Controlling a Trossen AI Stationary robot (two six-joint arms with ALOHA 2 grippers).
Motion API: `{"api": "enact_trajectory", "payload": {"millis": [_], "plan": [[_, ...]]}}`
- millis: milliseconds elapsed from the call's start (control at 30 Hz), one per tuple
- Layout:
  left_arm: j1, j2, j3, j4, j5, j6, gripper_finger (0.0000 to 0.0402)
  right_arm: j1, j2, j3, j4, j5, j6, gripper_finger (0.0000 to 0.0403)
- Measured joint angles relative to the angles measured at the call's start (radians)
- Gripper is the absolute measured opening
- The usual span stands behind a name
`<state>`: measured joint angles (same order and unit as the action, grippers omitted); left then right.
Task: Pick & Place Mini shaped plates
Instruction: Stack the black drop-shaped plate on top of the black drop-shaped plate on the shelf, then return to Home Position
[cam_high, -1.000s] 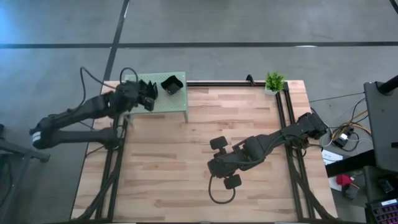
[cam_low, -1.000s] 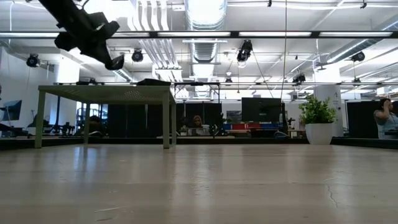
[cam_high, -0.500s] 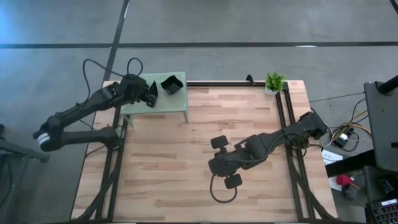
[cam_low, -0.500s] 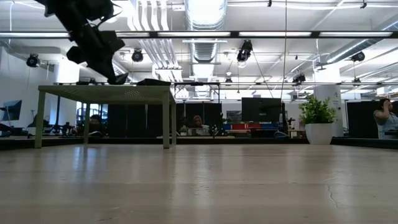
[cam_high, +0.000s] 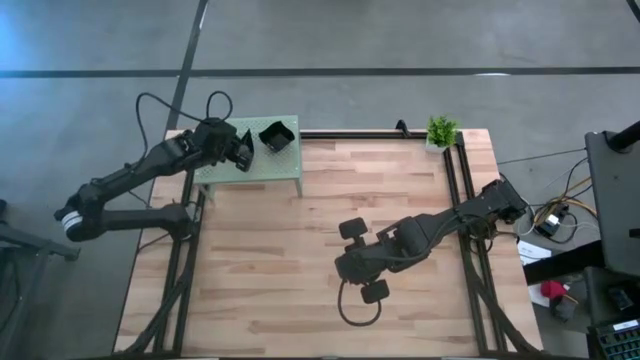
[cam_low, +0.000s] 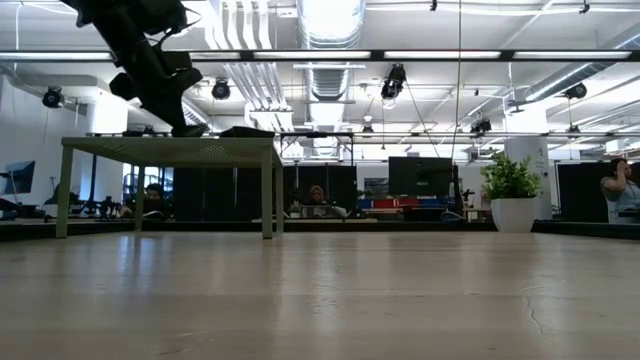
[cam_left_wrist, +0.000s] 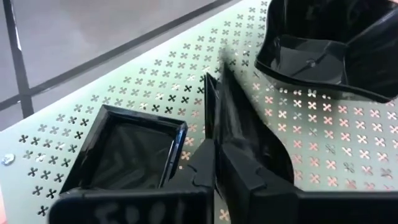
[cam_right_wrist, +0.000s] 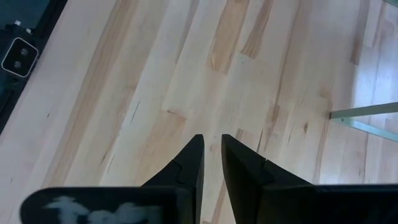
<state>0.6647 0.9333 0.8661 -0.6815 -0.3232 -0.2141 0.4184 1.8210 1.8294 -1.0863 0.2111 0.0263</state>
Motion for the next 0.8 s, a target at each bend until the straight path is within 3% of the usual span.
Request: {"api": "enact_trajectory", "payload": {"millis": [433, 567, 700, 800], "plan": [[-0.001, -0.004, 0.043, 0.017, -0.014, 0.056, 0.0068, 0.000, 0.000, 0.000, 0.000, 0.031, -0.020, 0.0052], [-0.027, -0.030, 0.084, 0.016, 0.023, 0.121, 0.0053, -0.002, -0.013, 0.000, -0.001, 0.103, -0.033, 0.0051], [-0.088, -0.090, 0.097, 0.016, 0.032, 0.177, 0.0011, -0.016, -0.051, 0.000, 0.015, 0.105, -0.037, 0.0039], [-0.149, -0.150, 0.097, 0.011, 0.035, 0.207, 0.0004, -0.030, -0.094, -0.001, 0.044, 0.105, -0.036, 0.0022]]}}
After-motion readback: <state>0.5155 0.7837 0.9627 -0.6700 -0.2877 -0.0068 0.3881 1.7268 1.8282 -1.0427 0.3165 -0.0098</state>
